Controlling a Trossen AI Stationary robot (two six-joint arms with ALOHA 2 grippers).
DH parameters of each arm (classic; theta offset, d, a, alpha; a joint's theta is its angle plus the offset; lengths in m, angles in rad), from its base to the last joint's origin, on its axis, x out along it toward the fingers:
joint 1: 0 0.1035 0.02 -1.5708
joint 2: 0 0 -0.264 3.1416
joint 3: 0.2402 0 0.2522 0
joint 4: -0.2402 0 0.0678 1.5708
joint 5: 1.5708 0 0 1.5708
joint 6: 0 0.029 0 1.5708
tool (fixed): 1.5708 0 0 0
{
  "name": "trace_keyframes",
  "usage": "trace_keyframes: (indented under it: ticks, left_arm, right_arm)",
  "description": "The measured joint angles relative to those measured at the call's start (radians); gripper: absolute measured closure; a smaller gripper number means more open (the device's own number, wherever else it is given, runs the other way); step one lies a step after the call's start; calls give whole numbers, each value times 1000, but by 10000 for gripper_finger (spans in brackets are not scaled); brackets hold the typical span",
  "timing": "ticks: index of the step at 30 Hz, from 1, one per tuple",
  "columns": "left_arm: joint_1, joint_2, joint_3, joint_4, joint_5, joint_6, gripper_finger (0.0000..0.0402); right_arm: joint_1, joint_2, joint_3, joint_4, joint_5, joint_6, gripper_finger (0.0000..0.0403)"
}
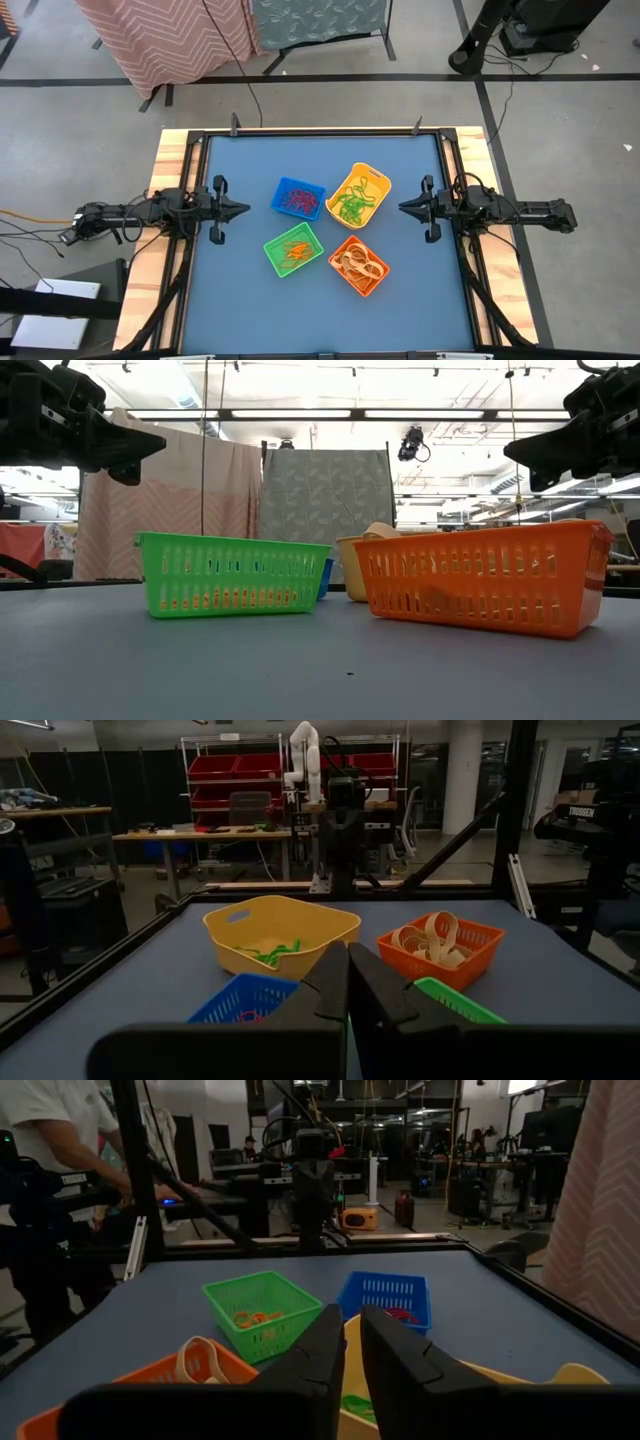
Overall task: Sort rubber bands into baskets
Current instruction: Return to Home Position
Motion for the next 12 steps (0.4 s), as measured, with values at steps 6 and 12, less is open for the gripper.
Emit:
trace_keyframes:
  ticks: [6, 12]
  left_arm:
    - [0, 0, 0, 0, 0, 0, 394]
    - [0, 0, 0, 0, 0, 0, 394]
  right_arm:
    - [0, 0, 0, 0, 0, 0, 349]
    - [0, 0, 0, 0, 0, 0, 352]
